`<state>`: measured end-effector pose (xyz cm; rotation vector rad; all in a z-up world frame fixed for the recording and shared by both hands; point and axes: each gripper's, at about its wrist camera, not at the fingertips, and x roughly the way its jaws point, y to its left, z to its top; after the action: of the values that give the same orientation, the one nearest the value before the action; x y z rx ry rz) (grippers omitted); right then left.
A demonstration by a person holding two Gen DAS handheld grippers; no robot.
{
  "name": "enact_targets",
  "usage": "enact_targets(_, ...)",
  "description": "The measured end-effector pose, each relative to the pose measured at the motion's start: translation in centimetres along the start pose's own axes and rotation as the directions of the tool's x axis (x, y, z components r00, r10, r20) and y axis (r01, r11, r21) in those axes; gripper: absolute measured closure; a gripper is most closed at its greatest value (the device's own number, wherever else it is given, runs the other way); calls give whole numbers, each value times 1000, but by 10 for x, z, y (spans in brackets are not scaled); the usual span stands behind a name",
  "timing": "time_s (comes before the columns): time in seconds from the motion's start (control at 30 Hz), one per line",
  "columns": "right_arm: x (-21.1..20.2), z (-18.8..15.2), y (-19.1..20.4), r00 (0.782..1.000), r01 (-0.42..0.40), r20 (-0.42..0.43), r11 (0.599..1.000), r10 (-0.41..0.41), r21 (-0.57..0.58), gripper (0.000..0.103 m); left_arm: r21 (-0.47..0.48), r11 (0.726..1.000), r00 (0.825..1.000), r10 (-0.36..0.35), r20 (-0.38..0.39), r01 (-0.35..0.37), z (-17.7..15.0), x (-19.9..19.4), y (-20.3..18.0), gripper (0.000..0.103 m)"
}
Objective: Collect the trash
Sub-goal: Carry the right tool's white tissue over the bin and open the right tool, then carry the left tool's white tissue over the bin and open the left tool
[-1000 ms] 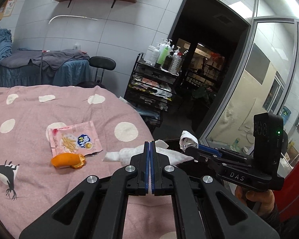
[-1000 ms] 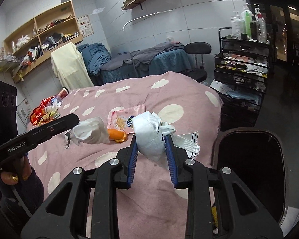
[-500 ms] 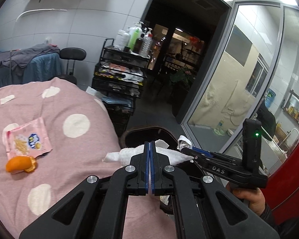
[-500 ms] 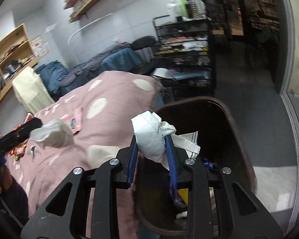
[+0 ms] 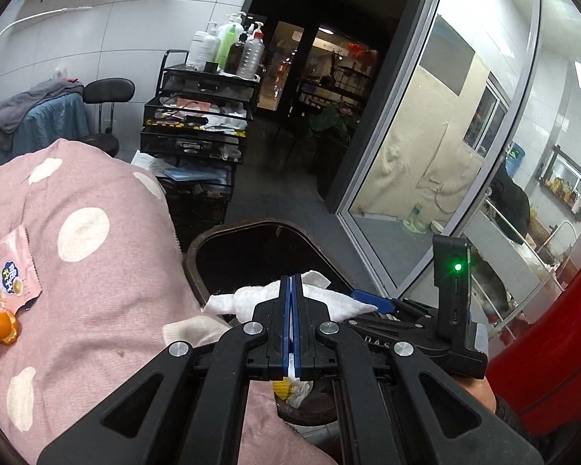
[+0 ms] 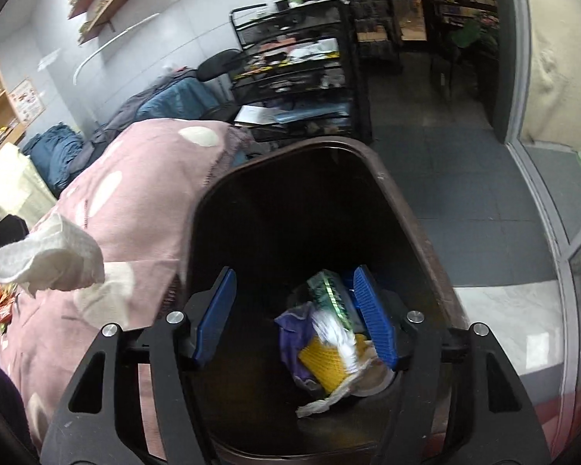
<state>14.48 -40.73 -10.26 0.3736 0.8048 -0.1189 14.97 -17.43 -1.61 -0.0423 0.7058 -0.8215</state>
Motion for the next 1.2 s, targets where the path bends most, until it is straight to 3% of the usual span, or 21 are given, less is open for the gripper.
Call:
enact_targets(0.2,-11,5,-13,994,89,56,995,-92,41,29,5,1000,1000,-17,-19,17,1,10,-6,101)
enact_targets(0.37,-26,8,-29,983,143,100,985,-152,98,27,30,999,999,-21,-46,23,1,25,-15,101)
enact_targets(0.8,-40,16,-40,976,162,128,980,-177,118,27,68,997,990,-20,-140,30,-6,64,-26,101)
enact_targets(0.97,-46,16,-40,972,168,144,978,-185,126,22,89,996,984,-11,-177,28,-13,73,-28,98)
enact_targets(1.03,-46,17,-42,971,169,146,977,-188,132,20,98,995,982,-2,-190,21,-14,75,-27,79)
enact_targets(1.1,-46,18,-43,970,173,148,976,-192,136,18,109,994,985,20,-169,-2,-17,71,-28,34)
enact_targets(1.2,-47,18,-44,969,173,152,975,-194,142,15,133,991,989,24,-146,-5,-18,67,-31,20)
